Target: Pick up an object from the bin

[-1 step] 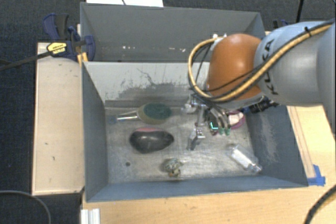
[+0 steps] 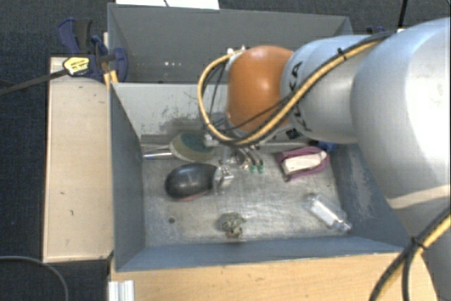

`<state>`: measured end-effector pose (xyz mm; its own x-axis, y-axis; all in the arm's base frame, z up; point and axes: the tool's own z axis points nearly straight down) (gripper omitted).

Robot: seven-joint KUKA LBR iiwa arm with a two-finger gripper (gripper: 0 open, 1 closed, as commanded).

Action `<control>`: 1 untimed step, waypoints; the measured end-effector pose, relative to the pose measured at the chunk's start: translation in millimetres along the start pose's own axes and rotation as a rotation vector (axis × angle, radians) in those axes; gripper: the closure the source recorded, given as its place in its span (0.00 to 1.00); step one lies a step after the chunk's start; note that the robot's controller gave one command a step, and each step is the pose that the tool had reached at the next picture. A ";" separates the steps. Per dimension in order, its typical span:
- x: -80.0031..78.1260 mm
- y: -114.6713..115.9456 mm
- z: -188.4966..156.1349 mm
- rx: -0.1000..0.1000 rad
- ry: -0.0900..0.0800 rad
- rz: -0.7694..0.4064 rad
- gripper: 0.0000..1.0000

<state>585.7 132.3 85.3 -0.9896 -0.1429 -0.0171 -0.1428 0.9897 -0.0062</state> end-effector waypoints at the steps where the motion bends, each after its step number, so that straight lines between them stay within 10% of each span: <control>1: -3.9 13.1 0.2 0.004 0.001 -0.037 0.00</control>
Offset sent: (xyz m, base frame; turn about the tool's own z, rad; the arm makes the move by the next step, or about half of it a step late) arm -0.0020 0.0785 -0.0119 -0.1374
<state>587.7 145.8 85.1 -0.9837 -0.1792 -0.0156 -0.1790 0.9838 -0.0104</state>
